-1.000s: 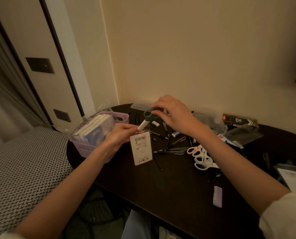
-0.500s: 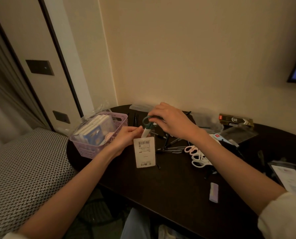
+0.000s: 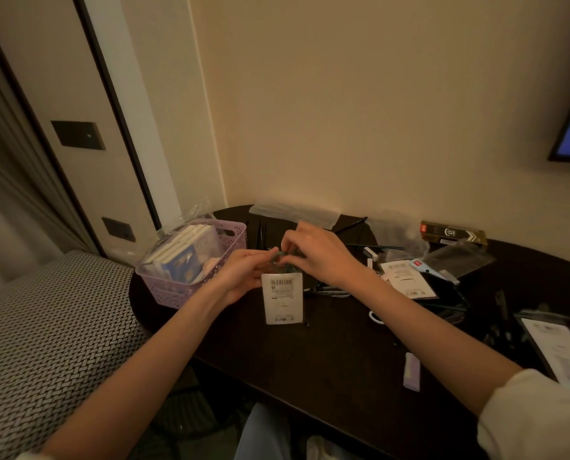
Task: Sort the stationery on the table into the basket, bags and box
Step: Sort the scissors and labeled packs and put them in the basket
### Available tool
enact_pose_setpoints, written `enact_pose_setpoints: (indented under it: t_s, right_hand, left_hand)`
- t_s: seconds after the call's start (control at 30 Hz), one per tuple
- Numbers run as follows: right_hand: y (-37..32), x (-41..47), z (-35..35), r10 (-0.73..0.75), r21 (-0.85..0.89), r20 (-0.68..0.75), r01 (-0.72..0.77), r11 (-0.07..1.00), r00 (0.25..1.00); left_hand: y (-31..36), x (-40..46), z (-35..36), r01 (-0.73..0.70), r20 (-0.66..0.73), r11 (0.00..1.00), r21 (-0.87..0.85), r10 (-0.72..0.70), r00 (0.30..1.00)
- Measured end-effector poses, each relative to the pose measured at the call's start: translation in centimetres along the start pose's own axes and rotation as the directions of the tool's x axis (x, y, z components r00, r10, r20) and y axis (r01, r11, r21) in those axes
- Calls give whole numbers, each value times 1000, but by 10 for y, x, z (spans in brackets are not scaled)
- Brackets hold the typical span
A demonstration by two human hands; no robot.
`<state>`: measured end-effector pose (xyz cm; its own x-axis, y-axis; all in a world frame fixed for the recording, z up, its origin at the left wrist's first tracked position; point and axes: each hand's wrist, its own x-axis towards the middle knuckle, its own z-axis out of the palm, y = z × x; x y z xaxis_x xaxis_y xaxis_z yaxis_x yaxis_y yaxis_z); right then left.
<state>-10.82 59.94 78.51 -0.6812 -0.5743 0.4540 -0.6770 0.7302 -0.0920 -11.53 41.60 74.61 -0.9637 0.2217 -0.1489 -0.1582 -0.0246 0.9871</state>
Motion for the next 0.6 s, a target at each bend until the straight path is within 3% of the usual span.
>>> enact_pose_setpoints:
  t_s: [0.17, 0.27, 0.4, 0.6]
  right_hand:
    - [-2, -2, 14, -38, 53, -85, 43, 998, 996]
    - [-1, -4, 28, 13, 155, -133, 8, 988, 991]
    - [3, -6, 41, 47, 211, -113, -22, 977, 992]
    - [9, -6, 44, -13, 242, -133, 46, 969, 991]
  left_hand:
    - [-1, 0, -1, 25, -24, 998, -58, -26, 999]
    - [0, 0, -2, 18, -36, 997, -71, -20, 999]
    - [0, 0, -4, 33, -26, 997, -71, -35, 999]
    - [2, -1, -5, 25, -30, 997, -78, -28, 999]
